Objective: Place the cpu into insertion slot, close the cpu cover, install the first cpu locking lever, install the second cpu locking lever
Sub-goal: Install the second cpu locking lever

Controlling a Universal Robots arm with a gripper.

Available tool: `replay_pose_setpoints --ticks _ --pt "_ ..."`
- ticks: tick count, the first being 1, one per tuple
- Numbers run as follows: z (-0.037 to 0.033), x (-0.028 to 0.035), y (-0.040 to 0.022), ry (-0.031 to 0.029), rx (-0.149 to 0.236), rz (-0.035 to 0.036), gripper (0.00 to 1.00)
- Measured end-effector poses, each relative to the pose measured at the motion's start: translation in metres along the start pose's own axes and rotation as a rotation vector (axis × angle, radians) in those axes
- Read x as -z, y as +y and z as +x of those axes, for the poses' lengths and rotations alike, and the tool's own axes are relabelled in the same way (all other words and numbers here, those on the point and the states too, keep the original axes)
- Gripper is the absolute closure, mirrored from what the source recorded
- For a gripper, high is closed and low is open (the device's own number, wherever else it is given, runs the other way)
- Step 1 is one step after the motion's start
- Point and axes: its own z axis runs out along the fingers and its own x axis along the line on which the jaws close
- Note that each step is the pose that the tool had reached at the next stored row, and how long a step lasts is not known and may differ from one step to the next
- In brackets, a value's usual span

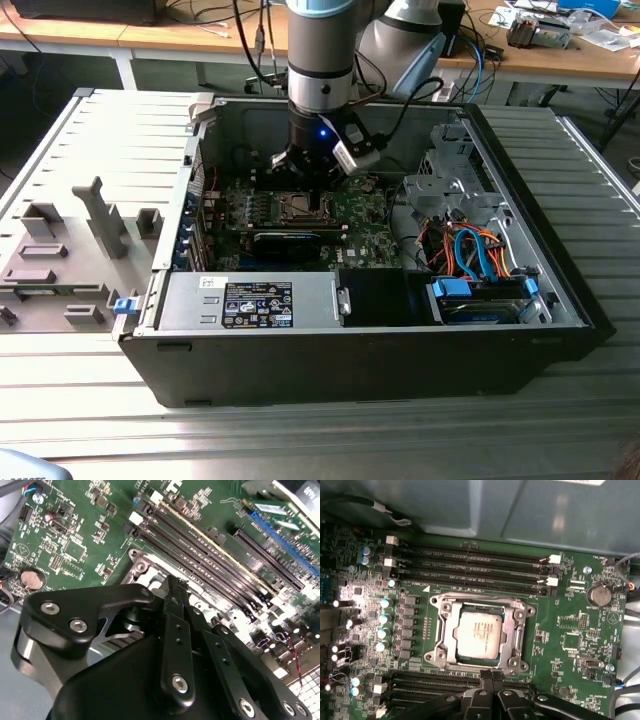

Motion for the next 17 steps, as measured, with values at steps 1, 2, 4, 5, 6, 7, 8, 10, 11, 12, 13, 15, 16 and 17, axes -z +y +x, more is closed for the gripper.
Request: replay_pose_setpoints --ticks 1,2,4,5,6,7,8,10,11,12,13,15,16,17 --pt "0.0001 0.0000 -0.0009 0.0000 0.000 -0.0001 0.89" --pt "0.0003 0.0000 -0.0022 0.0000 0.000 0.0000 0.89" --pt "0.0006 -0.0001 -0.0053 0.0001 0.000 0.0001 0.89" --pt "0.0008 -0.0001 -0.0067 0.0000 0.000 0.0000 0.89" --pt "0.0012 -0.0002 -0.0098 0.0000 0.000 0.0001 0.89" --pt "0.0015 -0.0003 -0.0126 0.0000 0.000 0.0000 0.89" --pt "0.0017 -0.0003 -0.0142 0.0000 0.000 0.0000 0.89" --pt "0.0023 -0.0004 -0.0193 0.0001 0.000 0.0001 0.89" --pt "0.0026 -0.0005 -0.0221 0.0000 0.000 -0.0001 0.89" --pt "0.0028 -0.0006 -0.0237 -0.0001 0.000 -0.0004 0.89" --pt "0.0030 -0.0006 -0.0257 -0.0001 0.000 -0.0014 0.89" --pt "0.0034 -0.0007 -0.0294 -0.0022 -0.001 -0.0191 0.89" --pt "0.0036 -0.0007 -0.0305 -0.0047 -0.001 -0.0402 0.89" --pt "0.0037 -0.0008 -0.0313 -0.0080 -0.002 -0.0695 0.89"
